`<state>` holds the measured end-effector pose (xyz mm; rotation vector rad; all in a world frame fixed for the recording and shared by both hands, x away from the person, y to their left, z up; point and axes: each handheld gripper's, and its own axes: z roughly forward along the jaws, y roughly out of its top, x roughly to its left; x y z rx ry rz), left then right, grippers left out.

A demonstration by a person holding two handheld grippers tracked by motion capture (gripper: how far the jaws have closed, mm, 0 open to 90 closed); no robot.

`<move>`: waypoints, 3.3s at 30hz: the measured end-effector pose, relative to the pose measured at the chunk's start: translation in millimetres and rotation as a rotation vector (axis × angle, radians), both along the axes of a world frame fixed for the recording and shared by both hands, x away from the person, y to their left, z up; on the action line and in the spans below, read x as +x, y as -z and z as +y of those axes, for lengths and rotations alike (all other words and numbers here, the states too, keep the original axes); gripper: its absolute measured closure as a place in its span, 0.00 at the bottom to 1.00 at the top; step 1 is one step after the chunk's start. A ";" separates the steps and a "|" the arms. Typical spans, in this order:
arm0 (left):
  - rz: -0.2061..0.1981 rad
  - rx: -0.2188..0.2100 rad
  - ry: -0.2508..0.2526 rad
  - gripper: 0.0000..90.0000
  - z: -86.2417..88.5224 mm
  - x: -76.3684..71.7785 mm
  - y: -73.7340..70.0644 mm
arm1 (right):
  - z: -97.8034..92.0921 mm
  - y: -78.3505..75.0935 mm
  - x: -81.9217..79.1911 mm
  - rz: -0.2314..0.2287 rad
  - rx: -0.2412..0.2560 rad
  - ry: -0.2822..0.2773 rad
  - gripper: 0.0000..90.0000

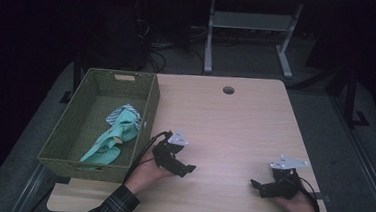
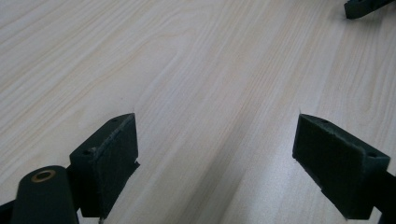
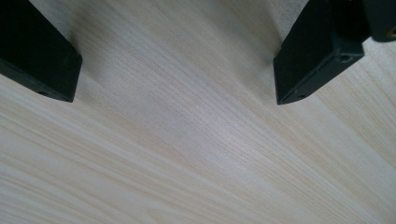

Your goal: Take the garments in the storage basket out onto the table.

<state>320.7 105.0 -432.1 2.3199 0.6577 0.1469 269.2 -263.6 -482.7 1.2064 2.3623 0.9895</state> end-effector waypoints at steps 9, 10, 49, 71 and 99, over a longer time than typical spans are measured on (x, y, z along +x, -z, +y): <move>0.020 0.014 0.012 0.15 -1.7 0.2 -7.4 | 0.0 0.0 0.0 0.000 0.000 0.000 0.01; 0.023 0.018 0.013 0.15 -1.8 0.2 -8.1 | 0.0 0.0 0.0 0.000 0.000 0.000 0.01; -0.014 -0.003 0.012 0.15 7.7 10.0 -55.2 | 0.1 0.0 0.0 -0.001 0.000 0.001 0.01; -0.036 -0.030 -0.002 0.15 35.7 19.4 -78.4 | 0.0 0.0 0.1 -0.001 0.000 0.000 0.01; -0.055 -0.038 -0.058 0.16 70.1 22.2 -91.4 | -0.2 0.1 0.4 -0.005 -0.001 -0.003 0.01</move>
